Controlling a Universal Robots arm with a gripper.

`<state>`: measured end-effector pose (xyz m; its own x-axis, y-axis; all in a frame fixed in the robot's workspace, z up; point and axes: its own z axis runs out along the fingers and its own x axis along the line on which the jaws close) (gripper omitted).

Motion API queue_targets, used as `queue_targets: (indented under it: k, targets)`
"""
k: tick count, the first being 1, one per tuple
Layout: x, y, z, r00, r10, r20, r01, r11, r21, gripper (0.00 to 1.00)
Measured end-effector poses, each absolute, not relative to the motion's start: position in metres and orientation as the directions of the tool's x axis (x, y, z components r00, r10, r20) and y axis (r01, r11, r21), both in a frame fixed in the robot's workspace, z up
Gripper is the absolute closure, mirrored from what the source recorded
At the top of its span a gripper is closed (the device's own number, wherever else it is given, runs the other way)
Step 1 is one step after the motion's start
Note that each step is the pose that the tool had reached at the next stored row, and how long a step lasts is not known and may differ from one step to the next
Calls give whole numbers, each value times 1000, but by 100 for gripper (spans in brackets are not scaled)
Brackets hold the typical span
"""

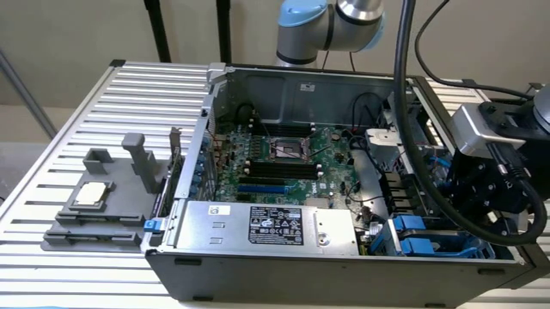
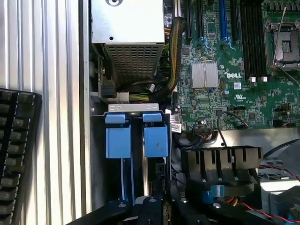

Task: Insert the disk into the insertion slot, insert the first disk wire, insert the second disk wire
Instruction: 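Insert the first disk wire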

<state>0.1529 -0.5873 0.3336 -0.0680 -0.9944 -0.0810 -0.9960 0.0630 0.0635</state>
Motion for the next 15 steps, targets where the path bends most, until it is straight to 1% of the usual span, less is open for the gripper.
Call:
queue_targets:
  k: [2,3,8,15]
  targets:
    - [153,-587,337,-68,-994,-79,-996,63,69,82]
    - [153,-587,339,-69,-994,-80,-995,63,71,76]
    - [149,-588,348,-69,-994,-79,-995,63,76,76]
    - [134,-588,349,-69,-994,-79,-995,63,76,76]
